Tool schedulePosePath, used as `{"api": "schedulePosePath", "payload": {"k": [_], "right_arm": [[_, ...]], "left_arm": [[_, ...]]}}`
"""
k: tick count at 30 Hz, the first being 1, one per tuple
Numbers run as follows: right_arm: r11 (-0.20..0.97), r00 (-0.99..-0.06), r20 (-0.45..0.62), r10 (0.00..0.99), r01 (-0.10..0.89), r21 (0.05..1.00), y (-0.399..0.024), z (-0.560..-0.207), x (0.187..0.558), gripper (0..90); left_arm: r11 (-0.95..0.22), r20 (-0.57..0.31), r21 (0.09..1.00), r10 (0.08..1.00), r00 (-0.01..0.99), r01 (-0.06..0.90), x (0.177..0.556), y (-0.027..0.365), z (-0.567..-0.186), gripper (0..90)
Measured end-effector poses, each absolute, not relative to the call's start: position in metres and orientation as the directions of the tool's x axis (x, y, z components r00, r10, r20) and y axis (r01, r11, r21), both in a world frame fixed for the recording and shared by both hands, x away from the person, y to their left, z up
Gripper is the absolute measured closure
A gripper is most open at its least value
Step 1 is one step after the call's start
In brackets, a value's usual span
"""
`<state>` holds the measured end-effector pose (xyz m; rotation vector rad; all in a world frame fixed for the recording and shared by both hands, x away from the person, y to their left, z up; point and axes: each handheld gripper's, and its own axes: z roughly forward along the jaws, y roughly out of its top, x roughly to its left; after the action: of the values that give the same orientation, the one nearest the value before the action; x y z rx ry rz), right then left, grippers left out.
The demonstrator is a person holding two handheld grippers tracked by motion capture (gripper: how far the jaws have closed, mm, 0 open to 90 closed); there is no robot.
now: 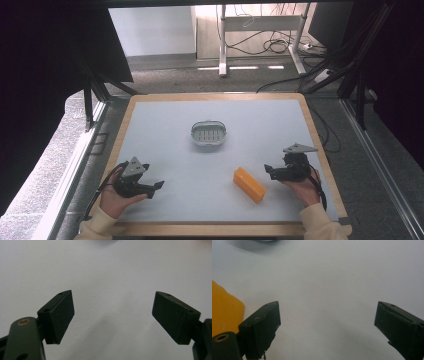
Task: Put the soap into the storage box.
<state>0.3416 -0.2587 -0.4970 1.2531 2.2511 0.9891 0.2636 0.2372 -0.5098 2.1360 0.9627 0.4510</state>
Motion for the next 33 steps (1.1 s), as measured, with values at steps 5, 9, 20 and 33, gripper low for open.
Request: {"api": "schedulePosePath", "payload": {"k": [5,9,20,33], "right_arm": [[0.349,-0.522,0.007,0.853,0.581,0.735,-0.266,-0.498,0.337,8.2],[0.340,-0.532,0.018,0.846,0.567,0.751,-0.266,-0.491,0.334,10.3],[0.365,-0.579,-0.009,0.815,0.501,0.785,-0.265,-0.487,0.331,14.9],[0.363,-0.584,-0.008,0.812,0.495,0.789,-0.268,-0.477,0.328,17.3]], "left_arm": [[-0.445,0.013,0.747,0.753,0.658,0.494,0.264,0.237,-0.510,18.0],[-0.456,0.017,0.744,0.744,0.668,0.489,0.260,0.236,-0.511,17.9],[-0.468,0.024,0.735,0.742,0.670,0.491,0.262,0.235,-0.513,17.9],[-0.467,0.021,0.734,0.741,0.671,0.493,0.260,0.235,-0.513,17.9]]}}
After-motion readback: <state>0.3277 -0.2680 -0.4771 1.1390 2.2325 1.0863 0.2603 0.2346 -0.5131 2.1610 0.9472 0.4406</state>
